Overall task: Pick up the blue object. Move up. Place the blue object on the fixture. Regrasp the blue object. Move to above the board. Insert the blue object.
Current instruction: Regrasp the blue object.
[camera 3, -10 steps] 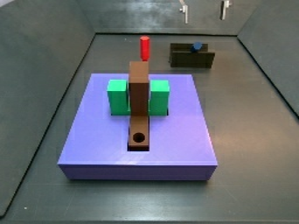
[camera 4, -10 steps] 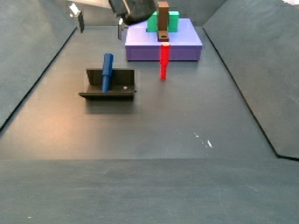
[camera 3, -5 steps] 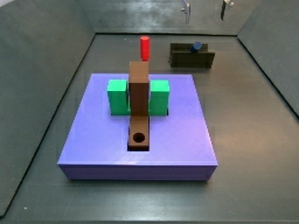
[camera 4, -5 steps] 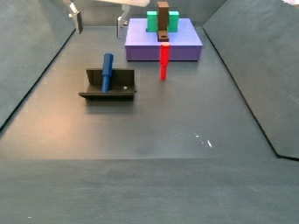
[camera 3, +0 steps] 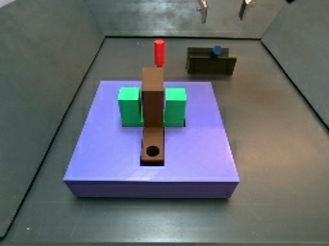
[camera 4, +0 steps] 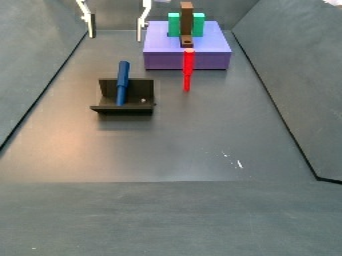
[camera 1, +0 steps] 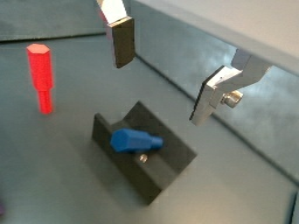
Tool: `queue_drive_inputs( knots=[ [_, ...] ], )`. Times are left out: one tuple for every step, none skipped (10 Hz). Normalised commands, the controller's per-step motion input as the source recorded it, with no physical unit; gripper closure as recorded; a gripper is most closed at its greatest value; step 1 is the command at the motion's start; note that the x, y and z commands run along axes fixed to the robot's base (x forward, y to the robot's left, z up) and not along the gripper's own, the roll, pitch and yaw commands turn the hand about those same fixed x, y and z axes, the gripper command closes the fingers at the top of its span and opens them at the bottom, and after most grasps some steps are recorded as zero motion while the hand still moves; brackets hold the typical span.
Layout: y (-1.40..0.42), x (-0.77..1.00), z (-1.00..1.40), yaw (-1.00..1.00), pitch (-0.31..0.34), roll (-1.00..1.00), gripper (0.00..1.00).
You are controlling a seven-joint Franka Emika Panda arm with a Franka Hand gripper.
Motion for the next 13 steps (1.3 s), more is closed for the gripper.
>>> queue_drive_inputs(
  knots=[
    [-0.04, 0.00, 0.02, 0.31, 0.077, 1.00, 0.00],
    [-0.05, 0.00, 0.03, 0.30, 0.023, 1.00, 0.00],
    [-0.09, 0.06, 0.05, 0.23, 0.000, 1.00, 0.00],
    [-0.13, 0.14, 0.06, 0.18, 0.000, 1.00, 0.00],
    [-0.25, 0.17, 0.01, 0.16, 0.000, 1.00, 0.00],
    [-0.31, 0.08, 0.00, 0.13, -0.003, 1.00, 0.00],
    [-0.29, 0.05, 0.00, 0.13, 0.000, 0.87, 0.00],
    [0.00, 0.00, 0.00, 0.00, 0.000, -0.03, 0.00],
    [0.00, 0.00, -0.04, 0.00, 0.000, 0.00, 0.00],
    [0.05, 0.00, -0.26, 0.07, -0.483, -0.27, 0.00],
    [0.05, 0.00, -0.33, 0.12, -0.840, -0.31, 0.00],
    [0.02, 0.00, -0.26, 0.13, -0.957, -0.20, 0.00],
    [0.00, 0.00, -0.16, 0.13, -0.826, 0.00, 0.00]
  ],
)
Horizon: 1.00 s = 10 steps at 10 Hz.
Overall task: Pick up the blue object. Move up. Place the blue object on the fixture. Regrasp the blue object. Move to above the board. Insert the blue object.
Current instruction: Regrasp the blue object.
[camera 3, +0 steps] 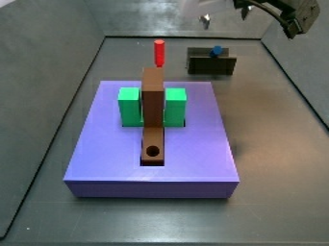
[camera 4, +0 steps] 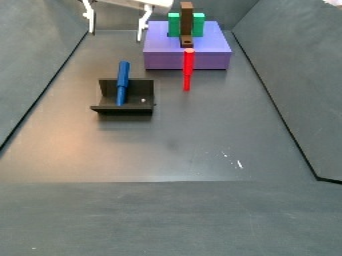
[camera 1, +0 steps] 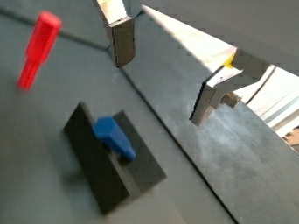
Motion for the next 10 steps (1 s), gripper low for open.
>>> queue_drive_inputs(
  knots=[
    [0.00, 0.11, -0.10, 0.02, -0.089, 0.22, 0.00],
    [0.00, 0.23, -0.29, 0.00, 0.066, 0.42, 0.00],
    [0.00, 0.21, -0.34, 0.00, 0.131, 0.45, 0.00],
    [0.00, 0.19, -0.41, 0.00, 0.171, 0.32, 0.00],
    [0.00, 0.20, -0.45, 0.00, 0.163, 0.19, 0.00],
    [0.00, 0.18, -0.35, 0.00, 0.103, 0.00, 0.00],
    [0.00, 0.11, -0.27, 0.00, 0.000, 0.00, 0.00],
    [0.00, 0.07, -0.19, 0.00, 0.000, 0.00, 0.00],
    [0.00, 0.06, -0.21, 0.00, 0.000, 0.00, 0.00],
    [-0.03, 0.01, -0.22, 0.00, 0.000, 0.01, 0.00]
  ],
)
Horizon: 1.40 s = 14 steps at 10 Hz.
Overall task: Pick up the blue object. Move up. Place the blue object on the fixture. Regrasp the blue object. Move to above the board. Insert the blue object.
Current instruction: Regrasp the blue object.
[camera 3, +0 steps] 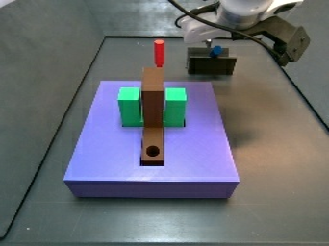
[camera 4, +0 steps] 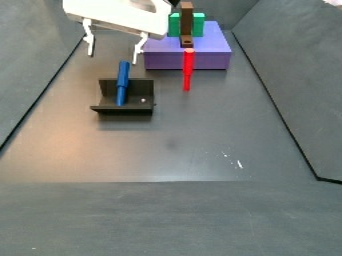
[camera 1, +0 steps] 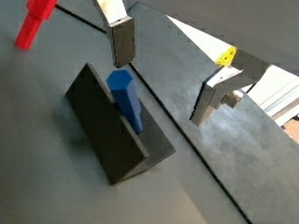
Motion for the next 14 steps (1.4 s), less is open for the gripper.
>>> queue_drive_inputs(
  knots=[
    [-0.03, 0.00, -0.21, 0.00, 0.000, 0.01, 0.00],
    [-0.05, 0.00, -0.22, 0.00, 0.000, 0.01, 0.00],
    [-0.09, 0.00, -0.21, 0.00, 0.000, 0.01, 0.00],
    [-0.12, 0.00, -0.20, 0.00, 0.000, 0.00, 0.00],
    [-0.12, 0.00, -0.21, 0.00, 0.000, 0.00, 0.00],
    [-0.08, 0.00, -0.20, 0.00, 0.000, 0.00, 0.00],
    [0.00, 0.00, -0.16, 0.03, 0.000, 0.03, 0.00],
    [0.00, 0.05, -0.12, 0.03, 0.000, 0.11, 0.00],
    [0.00, 0.08, -0.09, 0.00, 0.071, 0.21, 0.00],
    [0.00, 0.08, -0.11, 0.00, 0.103, 0.26, 0.00],
    [0.00, 0.09, -0.11, 0.00, 0.149, 0.29, 0.00],
    [0.00, 0.06, -0.11, 0.00, 0.137, 0.27, 0.00],
    [0.00, 0.05, -0.10, 0.00, 0.111, 0.23, 0.00],
    [0.01, 0.07, -0.07, 0.00, 0.123, 0.18, 0.00]
  ],
)
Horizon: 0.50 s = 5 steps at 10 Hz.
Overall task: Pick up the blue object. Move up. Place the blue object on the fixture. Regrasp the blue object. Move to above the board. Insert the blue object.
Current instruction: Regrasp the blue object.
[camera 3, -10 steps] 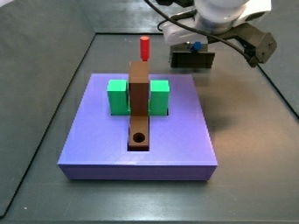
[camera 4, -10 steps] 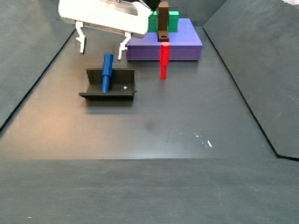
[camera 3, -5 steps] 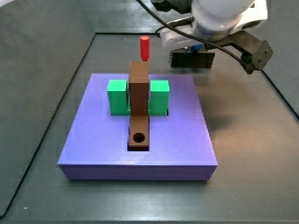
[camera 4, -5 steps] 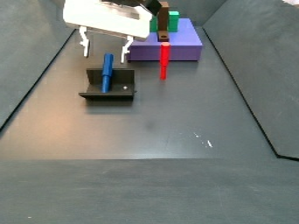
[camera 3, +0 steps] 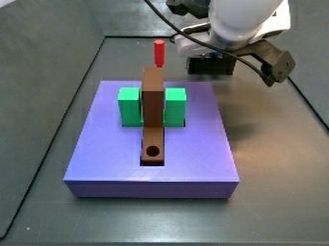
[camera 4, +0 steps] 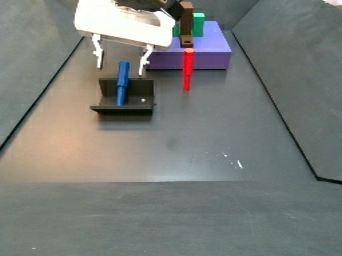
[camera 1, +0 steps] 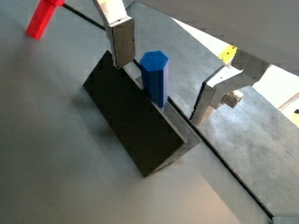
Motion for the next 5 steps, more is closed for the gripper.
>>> queue_drive_inputs(
  knots=[
    [0.00, 0.08, -0.08, 0.00, 0.111, 0.15, 0.00],
    [0.00, 0.09, -0.04, 0.00, 0.094, 0.07, 0.00],
    [0.00, 0.00, 0.00, 0.00, 0.000, 0.00, 0.00],
    [0.00, 0.00, 0.00, 0.00, 0.000, 0.00, 1.00],
    [0.00, 0.00, 0.00, 0.00, 0.000, 0.00, 1.00]
  ],
)
